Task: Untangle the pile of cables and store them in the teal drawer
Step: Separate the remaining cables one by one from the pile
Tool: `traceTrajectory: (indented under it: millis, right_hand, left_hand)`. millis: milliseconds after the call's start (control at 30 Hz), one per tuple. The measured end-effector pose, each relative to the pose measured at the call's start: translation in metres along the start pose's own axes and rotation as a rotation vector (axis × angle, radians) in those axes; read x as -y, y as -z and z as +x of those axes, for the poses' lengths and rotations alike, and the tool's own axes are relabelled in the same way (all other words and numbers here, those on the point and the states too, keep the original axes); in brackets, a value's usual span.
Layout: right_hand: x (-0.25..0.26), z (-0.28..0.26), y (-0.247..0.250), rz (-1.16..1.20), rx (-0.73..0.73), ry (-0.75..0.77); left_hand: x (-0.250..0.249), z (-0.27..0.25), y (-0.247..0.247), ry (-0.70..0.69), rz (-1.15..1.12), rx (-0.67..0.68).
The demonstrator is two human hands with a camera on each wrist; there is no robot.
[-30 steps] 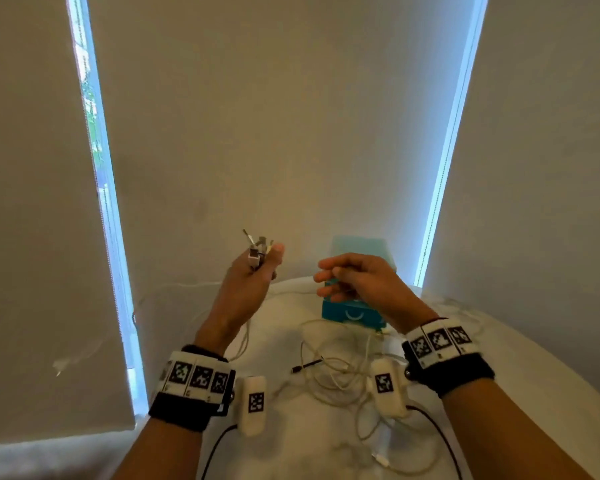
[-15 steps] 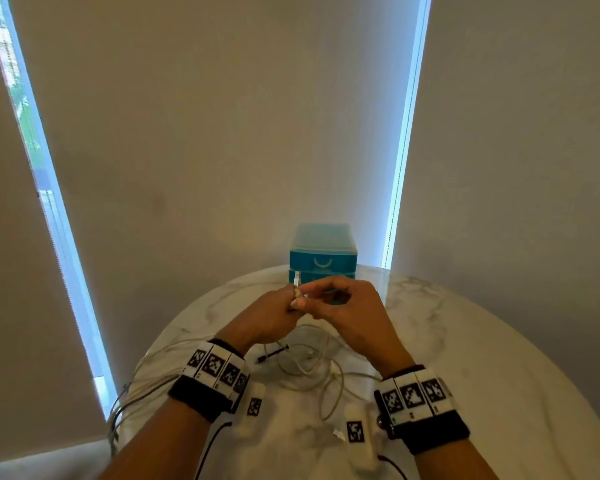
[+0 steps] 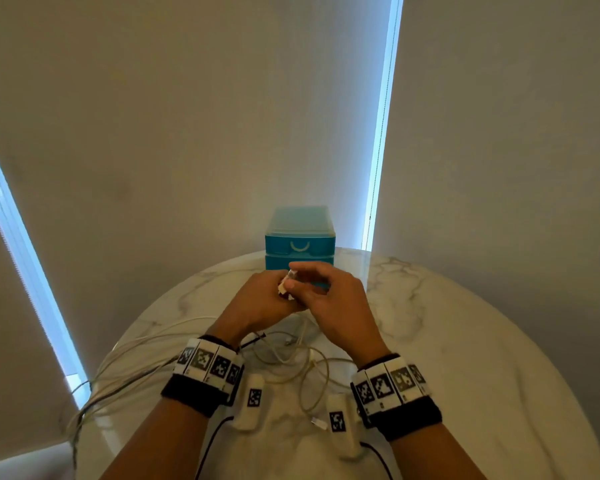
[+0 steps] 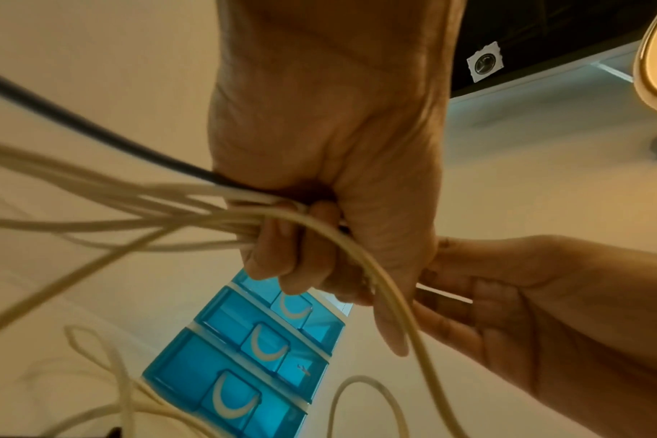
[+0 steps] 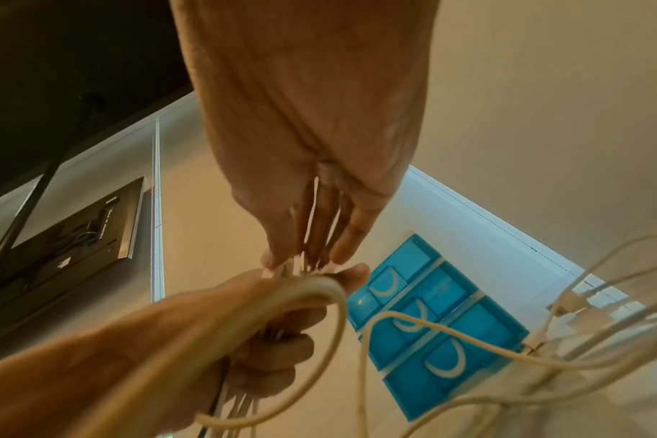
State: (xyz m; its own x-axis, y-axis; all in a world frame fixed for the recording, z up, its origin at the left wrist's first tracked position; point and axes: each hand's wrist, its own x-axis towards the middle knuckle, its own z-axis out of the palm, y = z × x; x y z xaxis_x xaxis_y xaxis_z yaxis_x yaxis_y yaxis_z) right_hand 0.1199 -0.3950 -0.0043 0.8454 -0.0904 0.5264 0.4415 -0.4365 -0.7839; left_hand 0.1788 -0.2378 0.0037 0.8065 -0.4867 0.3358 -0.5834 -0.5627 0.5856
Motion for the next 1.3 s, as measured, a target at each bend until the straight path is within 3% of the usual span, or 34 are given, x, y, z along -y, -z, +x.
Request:
traceTrajectory:
  millis: [300,400,433,533,567,600,633,733,767,867,900,1000,1067,1133,1167,1267,1300]
  right_hand:
    - [-0.009,0.003,0.0,-0.082,-0.01,0.127]
    - [0.001,0.003,0.008,-0.078,-0.021,0.019]
    - [0.006,0.003,0.013,-0.133,0.051,-0.042]
    - [0.009,0.0,0.022,-0.466,0.525,-0.206]
    - [0.009,0.0,0.023,-0.529,0.635,-0.214]
    - [0.005,0.002,0.025,-0.52,0.644,-0.191]
    - [0.003,0.004,0.03,-0.462,0.562,-0.168]
    - [-0.009,0.014,0.056,-0.243,0.018,-0.123]
    - [-0.01,0.015,0.063,-0.22,-0.021,-0.139]
    - [-0.023,0.009,0.06,-0.328,0.237,-0.263]
    - [-0.029,0.007,0.057,-0.357,0.255,-0.29]
    - [-0.042,0.007,0.066,-0.224,0.104,-0.336]
    - [-0.048,0.012,0.081,-0.04,0.014,-0.441]
    - [-0.058,0.021,0.091,-0.001,-0.045,-0.525]
    - [-0.066,0.027,0.092,-0.033,-0.062,-0.551]
    - [-0.091,0.047,0.086,-0.238,-0.016,-0.611]
    - [-0.096,0.052,0.082,-0.324,0.033,-0.627]
  left_hand:
    - [0.015,0.007,-0.005,0.064,-0.081,-0.178]
    - [0.028,0.008,-0.001,0.151,-0.223,-0.348]
    - [0.031,0.008,0.001,0.186,-0.253,-0.379]
    - [0.034,0.009,0.004,0.227,-0.334,-0.409]
    - [0.034,0.009,0.005,0.222,-0.368,-0.399]
    - [0.035,0.01,0.005,0.216,-0.406,-0.39]
    - [0.035,0.01,0.006,0.211,-0.429,-0.383]
    - [0.032,0.009,0.008,0.197,-0.433,-0.285]
    - [0.029,0.008,0.008,0.184,-0.43,-0.243]
    - [0.024,0.009,0.008,0.174,-0.463,-0.213]
    - [0.024,0.01,0.008,0.192,-0.479,-0.232]
    - [0.022,0.004,0.004,0.203,-0.498,-0.231]
    - [0.018,-0.002,-0.001,0.164,-0.48,-0.133]
    - [0.017,-0.009,0.0,0.139,-0.53,0.082]
    - [0.019,-0.011,0.002,0.088,-0.509,0.224]
    - [0.012,-0.012,0.015,-0.049,-0.173,0.689]
    - [0.01,-0.012,0.016,-0.052,-0.078,0.772]
